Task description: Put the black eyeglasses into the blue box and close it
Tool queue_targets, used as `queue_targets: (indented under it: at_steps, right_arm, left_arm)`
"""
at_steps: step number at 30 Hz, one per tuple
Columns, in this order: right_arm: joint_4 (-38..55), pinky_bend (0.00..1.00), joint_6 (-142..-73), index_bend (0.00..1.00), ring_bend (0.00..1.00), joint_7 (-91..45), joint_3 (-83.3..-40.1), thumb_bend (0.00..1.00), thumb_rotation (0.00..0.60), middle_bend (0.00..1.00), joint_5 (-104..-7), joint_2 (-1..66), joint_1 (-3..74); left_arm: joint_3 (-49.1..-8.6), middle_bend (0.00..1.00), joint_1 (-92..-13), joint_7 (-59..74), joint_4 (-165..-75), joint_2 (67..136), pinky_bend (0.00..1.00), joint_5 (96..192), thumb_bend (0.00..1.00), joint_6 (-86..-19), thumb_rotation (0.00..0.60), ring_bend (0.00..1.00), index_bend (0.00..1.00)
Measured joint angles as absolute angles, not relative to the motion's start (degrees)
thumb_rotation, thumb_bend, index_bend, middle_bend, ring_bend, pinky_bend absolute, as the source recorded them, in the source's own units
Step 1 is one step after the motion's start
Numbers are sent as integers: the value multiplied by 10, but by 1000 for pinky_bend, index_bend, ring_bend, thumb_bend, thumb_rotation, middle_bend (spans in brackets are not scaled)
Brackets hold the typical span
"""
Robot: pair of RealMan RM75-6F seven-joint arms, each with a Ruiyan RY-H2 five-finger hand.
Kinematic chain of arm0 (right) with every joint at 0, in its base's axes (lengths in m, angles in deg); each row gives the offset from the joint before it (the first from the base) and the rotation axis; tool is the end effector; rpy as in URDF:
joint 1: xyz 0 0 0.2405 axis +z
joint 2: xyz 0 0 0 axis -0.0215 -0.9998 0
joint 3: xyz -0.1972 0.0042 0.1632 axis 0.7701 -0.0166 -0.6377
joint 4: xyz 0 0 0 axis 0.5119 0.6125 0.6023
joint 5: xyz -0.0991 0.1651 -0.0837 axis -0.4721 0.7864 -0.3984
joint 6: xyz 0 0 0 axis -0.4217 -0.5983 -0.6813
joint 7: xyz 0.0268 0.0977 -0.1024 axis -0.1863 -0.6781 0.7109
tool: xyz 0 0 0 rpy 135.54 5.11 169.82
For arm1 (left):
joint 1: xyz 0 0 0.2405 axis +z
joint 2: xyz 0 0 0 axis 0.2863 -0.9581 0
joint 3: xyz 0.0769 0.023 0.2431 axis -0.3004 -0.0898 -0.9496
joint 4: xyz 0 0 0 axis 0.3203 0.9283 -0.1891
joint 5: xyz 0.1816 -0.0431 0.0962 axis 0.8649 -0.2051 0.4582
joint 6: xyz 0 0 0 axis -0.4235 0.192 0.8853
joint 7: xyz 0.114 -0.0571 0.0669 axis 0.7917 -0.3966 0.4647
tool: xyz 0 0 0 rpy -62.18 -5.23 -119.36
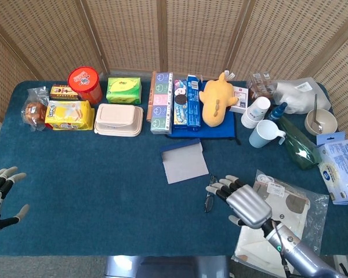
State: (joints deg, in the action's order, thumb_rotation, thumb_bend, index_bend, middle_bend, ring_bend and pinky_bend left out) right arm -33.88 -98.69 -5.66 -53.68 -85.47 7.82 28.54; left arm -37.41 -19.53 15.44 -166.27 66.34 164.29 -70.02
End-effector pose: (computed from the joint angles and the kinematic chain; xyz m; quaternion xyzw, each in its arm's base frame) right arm -0.1501 -0.2222 0.0885 0.8232 -0.3040 0.3548 0.3224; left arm -0.2564 0.1529 0.1912 -0.5873 -0.4583 -0.3383 0.5750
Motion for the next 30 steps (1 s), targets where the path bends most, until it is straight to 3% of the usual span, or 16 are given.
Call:
queue_targets:
  at_steps: [12, 30]
  right_arm:
    - [-311, 182, -903, 178, 171, -11, -553, 208, 600, 213, -821, 134, 358]
    - [-238, 190, -886, 200, 171, 78, -533, 190, 600, 214, -816, 181, 390]
  left_arm:
    - [-378, 116, -190, 156, -1662, 664, 0, 1638, 279, -706, 565, 83, 196]
    - [-377, 116, -196, 154, -1646, 678, 0, 1627, 278, -692, 568, 83, 196]
